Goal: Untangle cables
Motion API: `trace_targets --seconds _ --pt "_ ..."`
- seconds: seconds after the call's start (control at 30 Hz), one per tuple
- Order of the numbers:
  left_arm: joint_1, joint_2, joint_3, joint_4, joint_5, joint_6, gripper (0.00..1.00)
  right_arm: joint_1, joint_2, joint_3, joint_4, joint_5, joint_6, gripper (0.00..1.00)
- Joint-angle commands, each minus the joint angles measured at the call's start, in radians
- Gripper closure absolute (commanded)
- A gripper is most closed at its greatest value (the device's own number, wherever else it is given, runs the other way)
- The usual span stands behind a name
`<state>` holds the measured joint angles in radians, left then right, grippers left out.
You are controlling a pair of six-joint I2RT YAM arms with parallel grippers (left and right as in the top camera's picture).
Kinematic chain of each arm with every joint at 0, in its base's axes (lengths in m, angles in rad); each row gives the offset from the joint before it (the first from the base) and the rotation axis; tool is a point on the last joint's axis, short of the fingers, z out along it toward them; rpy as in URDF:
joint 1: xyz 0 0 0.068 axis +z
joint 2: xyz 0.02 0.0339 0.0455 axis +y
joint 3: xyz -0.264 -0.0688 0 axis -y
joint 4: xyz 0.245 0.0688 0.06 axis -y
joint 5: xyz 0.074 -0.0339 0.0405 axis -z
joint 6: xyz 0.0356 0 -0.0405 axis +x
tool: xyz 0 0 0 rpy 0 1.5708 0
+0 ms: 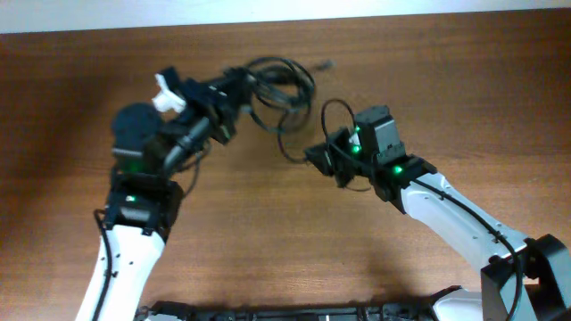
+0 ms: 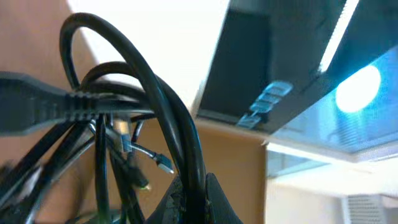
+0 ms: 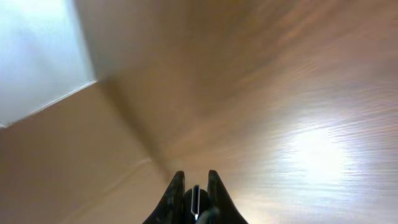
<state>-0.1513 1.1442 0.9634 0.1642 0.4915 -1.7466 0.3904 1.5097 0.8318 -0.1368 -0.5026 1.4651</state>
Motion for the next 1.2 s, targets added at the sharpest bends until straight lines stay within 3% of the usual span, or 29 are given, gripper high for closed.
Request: trace_targets --seconds 0.0,0.17,0.3,0.33,0.43,0.57,0.67,0.83,0.97,1.17 --pt "0.14 -0.017 0.021 0.04 -0.002 0.013 1.0 -0.049 0.007 -0.007 -0.116 0.043 -0.275 0.96" --pt "0.208 -0.017 0.021 -0.067 0.042 0.034 1.0 -0.113 0.004 -0.007 -0.122 0.043 -0.399 0.96" --pt "0.211 -0.017 0.021 -0.182 0.036 0.148 1.0 -0.151 0.002 -0.007 -0.122 0.029 -0.512 0.96" --pt "0.211 -0.017 0.021 -0.22 0.037 0.196 1.0 -0.159 0.0 -0.007 -0.122 0.016 -0.541 0.91" --pt "0.21 -0.017 0.021 -0.331 0.052 0.346 1.0 -0.182 0.0 -0.007 -0.122 -0.04 -0.571 0.61" --pt "0.21 -0.017 0.021 -0.428 0.12 0.708 1.0 -0.189 0.0 -0.007 -0.121 -0.097 -0.571 0.39" --pt "0.21 -0.017 0.021 -0.488 0.161 0.915 1.0 -0.189 0.0 -0.007 -0.122 -0.113 -0.574 0.06" --pt "0.184 -0.017 0.021 -0.562 0.183 0.99 1.0 -0.189 0.0 -0.007 -0.117 -0.229 -0.651 0.04" --pt "0.084 -0.017 0.021 -0.57 0.181 1.05 1.0 -0.189 -0.006 -0.007 -0.118 -0.323 -0.735 0.04" --pt "-0.055 -0.011 0.021 -0.615 0.175 1.278 1.0 -0.215 -0.068 -0.007 -0.127 -0.381 -0.868 0.04"
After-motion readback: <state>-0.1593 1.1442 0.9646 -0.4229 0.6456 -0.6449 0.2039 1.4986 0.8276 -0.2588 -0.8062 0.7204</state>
